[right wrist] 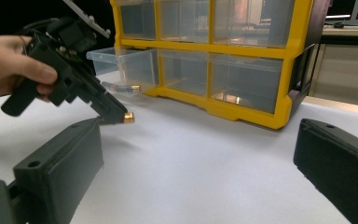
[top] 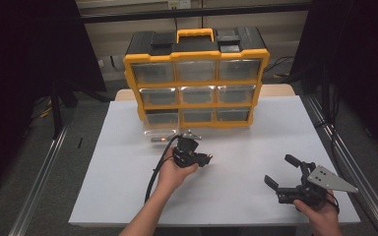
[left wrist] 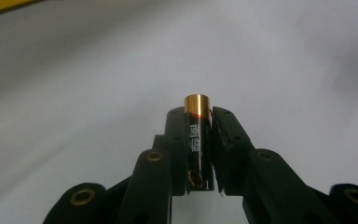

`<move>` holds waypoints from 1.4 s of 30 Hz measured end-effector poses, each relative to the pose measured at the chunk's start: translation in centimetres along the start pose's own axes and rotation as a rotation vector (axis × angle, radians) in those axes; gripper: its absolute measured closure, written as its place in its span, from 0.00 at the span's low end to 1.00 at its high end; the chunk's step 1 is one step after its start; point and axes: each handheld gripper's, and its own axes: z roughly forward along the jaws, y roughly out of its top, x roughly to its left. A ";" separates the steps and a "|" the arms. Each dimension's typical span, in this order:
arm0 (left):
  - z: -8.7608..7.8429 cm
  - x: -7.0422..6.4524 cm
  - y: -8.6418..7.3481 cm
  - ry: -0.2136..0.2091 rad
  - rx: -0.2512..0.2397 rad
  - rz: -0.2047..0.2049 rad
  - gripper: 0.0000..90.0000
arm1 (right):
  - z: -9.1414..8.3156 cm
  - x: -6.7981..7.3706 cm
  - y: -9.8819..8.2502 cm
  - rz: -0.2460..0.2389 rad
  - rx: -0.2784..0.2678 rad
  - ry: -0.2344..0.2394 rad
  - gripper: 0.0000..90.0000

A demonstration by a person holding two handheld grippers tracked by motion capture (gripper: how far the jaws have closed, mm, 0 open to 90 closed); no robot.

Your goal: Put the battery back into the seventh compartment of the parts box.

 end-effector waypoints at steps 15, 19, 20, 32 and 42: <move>-4.0 1.3 2.6 0.002 0.016 -0.011 0.86 | 0.0 0.0 0.0 -0.002 -0.003 0.000 0.01; -4.9 1.6 3.4 0.007 0.012 -0.011 0.86 | -0.1 0.0 0.0 -0.001 0.001 -0.004 0.01; -5.2 1.7 3.6 0.017 0.010 -0.015 0.86 | -0.1 0.0 0.0 0.000 0.001 -0.004 0.01; -9.6 5.4 7.0 0.133 -0.058 -0.051 0.86 | 0.0 -0.1 0.0 0.000 0.001 -0.002 0.01; -9.9 9.8 6.1 0.276 -0.103 -0.112 0.76 | 0.0 -0.1 0.0 0.004 -0.002 0.000 0.01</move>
